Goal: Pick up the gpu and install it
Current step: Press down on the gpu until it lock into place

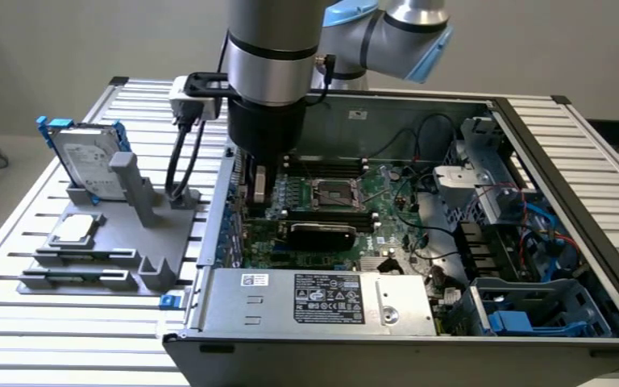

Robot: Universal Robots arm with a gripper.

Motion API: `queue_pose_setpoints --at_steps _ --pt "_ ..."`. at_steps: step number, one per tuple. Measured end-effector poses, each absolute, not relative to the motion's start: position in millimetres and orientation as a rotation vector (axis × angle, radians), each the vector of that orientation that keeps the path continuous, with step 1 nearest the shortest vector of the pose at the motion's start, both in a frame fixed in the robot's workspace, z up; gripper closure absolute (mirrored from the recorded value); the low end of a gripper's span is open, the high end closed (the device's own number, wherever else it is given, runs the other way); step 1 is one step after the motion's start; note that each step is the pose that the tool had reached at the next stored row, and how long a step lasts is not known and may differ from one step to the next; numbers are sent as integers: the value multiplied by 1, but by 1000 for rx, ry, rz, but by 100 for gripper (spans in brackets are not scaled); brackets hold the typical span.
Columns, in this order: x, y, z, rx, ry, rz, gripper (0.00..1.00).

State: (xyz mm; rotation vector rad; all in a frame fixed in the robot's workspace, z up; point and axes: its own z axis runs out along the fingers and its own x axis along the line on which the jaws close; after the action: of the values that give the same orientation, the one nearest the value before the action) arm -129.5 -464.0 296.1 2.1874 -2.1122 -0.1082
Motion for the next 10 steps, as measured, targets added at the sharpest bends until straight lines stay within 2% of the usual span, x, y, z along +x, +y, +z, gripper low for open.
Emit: queue_pose_setpoints --at_steps 10 --pt "-130 -464 299 2171 -2099 -129 89"
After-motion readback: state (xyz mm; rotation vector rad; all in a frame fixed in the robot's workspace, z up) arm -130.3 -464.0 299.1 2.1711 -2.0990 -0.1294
